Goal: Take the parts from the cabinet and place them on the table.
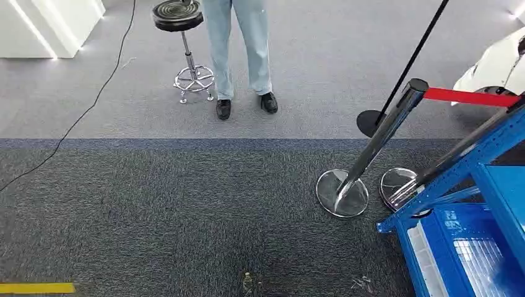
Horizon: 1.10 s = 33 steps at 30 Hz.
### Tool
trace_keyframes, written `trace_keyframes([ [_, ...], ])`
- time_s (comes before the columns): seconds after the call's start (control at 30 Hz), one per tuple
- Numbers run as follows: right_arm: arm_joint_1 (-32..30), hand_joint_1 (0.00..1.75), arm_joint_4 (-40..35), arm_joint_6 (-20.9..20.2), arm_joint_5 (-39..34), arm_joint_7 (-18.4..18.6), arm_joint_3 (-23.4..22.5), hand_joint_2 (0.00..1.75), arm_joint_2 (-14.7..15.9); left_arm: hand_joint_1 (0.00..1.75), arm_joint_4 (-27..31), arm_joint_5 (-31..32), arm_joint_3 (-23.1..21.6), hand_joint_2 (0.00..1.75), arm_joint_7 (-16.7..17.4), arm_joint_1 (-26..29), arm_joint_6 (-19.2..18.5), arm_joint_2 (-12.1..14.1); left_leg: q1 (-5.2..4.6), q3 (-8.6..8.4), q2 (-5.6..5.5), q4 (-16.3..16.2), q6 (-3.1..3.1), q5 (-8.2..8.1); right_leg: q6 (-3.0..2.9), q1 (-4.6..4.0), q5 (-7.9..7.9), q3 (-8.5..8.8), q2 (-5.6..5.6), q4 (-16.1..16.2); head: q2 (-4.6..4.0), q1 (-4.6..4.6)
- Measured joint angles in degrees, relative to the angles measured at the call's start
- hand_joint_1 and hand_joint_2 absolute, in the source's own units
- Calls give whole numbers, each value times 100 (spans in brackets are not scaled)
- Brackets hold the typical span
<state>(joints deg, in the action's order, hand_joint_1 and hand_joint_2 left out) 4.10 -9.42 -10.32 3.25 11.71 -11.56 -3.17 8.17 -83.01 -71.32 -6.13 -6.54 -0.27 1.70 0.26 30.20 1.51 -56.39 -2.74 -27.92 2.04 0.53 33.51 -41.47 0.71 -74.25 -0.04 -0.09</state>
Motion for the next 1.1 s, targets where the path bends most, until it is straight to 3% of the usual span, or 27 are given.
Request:
trace_keyframes([
  [0.03,-8,0,0,17,-98,-109,-26,0,13,0,0,37,4,0,-256,-3,-154,-2,0,6,75,-13,-3,-9,18,18,-37,-31,-21,-86,0,-7],
  [0.07,-14,0,0,15,-189,-229,-52,0,17,0,0,107,7,0,-462,-12,-288,-20,2,7,133,-24,0,-18,32,38,-176,72,-40,87,0,2],
  [0.1,-17,0,0,9,-303,-373,-96,0,28,0,0,183,7,0,-634,-24,-403,-50,9,5,190,-45,18,-35,44,59,-400,294,-80,499,0,0],
  [0.13,-14,0,0,0,-466,-527,-147,0,31,0,4,311,7,0,-786,-35,-494,-77,19,3,246,-76,44,-60,49,67,-632,595,-173,1050,0,0],
  [0.17,-6,0,-2,-24,-674,-700,-212,0,31,0,13,493,7,0,-921,-45,-544,-96,18,0,293,-123,83,-97,47,57,-695,832,-426,1528,0,5],
  [0.2,7,0,-2,-63,-856,-847,-284,0,20,0,15,670,2,0,-1006,-48,-565,-107,-34,14,333,-159,132,-136,-4,0,-664,841,-522,1536,0,-2],
  [0.33,-2,0,-2,-600,-1097,-1400,-568,0,-9,0,55,1241,-133,0,-1066,-88,-592,-192,-14,-57,525,-149,245,-163,-154,4,-709,798,-255,1565,0,-9],
  [0.37,-4,0,-4,-788,-1066,-1504,-601,0,-20,0,57,1353,-175,0,-1041,-96,-570,-197,19,-30,381,-226,281,-245,-196,35,-736,846,-199,1591,0,-18],
  [0.4,-2,0,-4,-970,-968,-1643,-638,0,-24,0,61,1433,-242,0,-1011,-104,-524,-216,31,61,139,-445,297,-432,-226,40,-754,835,-153,1595,0,-44],
  [0.43,8,0,-4,-1131,-810,-1799,-671,0,-26,0,63,1480,-313,0,-914,-107,-425,-227,37,250,13,-863,309,-681,-249,38,-767,812,-101,1592,0,-68],
  [0.5,19,0,-4,-1155,-169,-2011,-602,0,-76,0,63,1497,-400,0,-418,-152,-48,-238,36,646,-64,-1714,325,-1022,-269,9,-779,779,33,1585,0,-81],
  [0.53,23,0,-4,-1018,128,-1978,-520,0,-92,0,63,1491,-422,0,-4,-158,137,-240,36,730,-79,-1892,321,-1010,-275,-3,-783,770,112,1573,0,-79],
  [0.57,22,0,-2,-841,252,-1872,-443,0,-114,0,63,1455,-472,0,431,-151,281,-240,33,677,-93,-1776,304,-857,-275,-10,-783,768,205,1557,0,-81],
  [0.63,-2,0,0,-560,51,-1685,-406,0,-129,0,59,1397,-555,0,1035,-107,440,-201,26,305,-190,-937,239,-331,-274,-13,-783,763,384,1526,0,-79],
  [0.67,-9,0,0,-503,-73,-1607,-406,0,-136,0,55,1340,-555,0,1076,-64,470,-162,26,101,-358,-457,199,-104,-272,-10,-784,756,462,1521,0,-87],
  [0.7,-5,0,0,-403,-261,-1476,-415,0,-136,0,52,1221,-555,0,1051,-56,481,-127,26,33,-617,-296,168,-204,-239,-22,-804,729,502,1526,0,-70],
  [0.77,13,0,0,-34,-666,-930,-535,0,-123,0,50,962,-555,0,908,-72,549,-111,-10,20,-552,-202,157,-168,-161,20,-849,660,590,1532,0,-81],
  [0.83,-5,0,0,456,-776,-175,-658,0,-70,0,48,811,-549,0,706,-90,608,-111,-23,2,-452,-152,99,-123,-80,32,-900,658,709,1587,0,-83],
  [0.87,-11,0,2,688,-791,124,-699,0,-7,0,48,767,-546,0,576,-91,617,-114,70,-27,-365,-46,42,-47,-70,26,-876,622,664,1559,0,-76],
  [0.9,-27,0,2,827,-808,241,-726,0,4,0,48,721,-544,0,473,-91,637,-114,36,-44,-292,5,11,-21,-61,-11,-716,541,370,1384,0,-65],
  [0.93,-33,0,2,890,-824,289,-760,0,31,0,48,710,-538,0,394,-87,637,-114,26,-36,-222,8,-24,-2,-49,1,-472,363,167,1013,0,-22],
  [1.0,-3,0,0,935,-839,302,-835,0,79,0,48,678,-531,0,362,-64,632,-125,5,-2,-35,-12,-24,-7,-3,6,-71,-26,11,115,0,-7],
  [1.03,1,0,0,946,-845,304,-850,0,98,0,48,673,-529,0,346,-59,630,-127,5,6,51,-20,-21,-13,20,14,-23,-117,-13,-114,0,-7],
  [1.07,0,0,-2,959,-874,293,-870,0,112,0,48,662,-525,0,318,-59,621,-131,9,10,123,-28,-14,-18,42,28,-94,-77,-31,-84,0,-2],
  [1.1,-2,0,-4,957,-948,215,-904,0,133,0,48,656,-518,0,229,-61,599,-144,19,16,187,-47,-4,-26,61,50,-275,99,-61,203,0,-4],
])
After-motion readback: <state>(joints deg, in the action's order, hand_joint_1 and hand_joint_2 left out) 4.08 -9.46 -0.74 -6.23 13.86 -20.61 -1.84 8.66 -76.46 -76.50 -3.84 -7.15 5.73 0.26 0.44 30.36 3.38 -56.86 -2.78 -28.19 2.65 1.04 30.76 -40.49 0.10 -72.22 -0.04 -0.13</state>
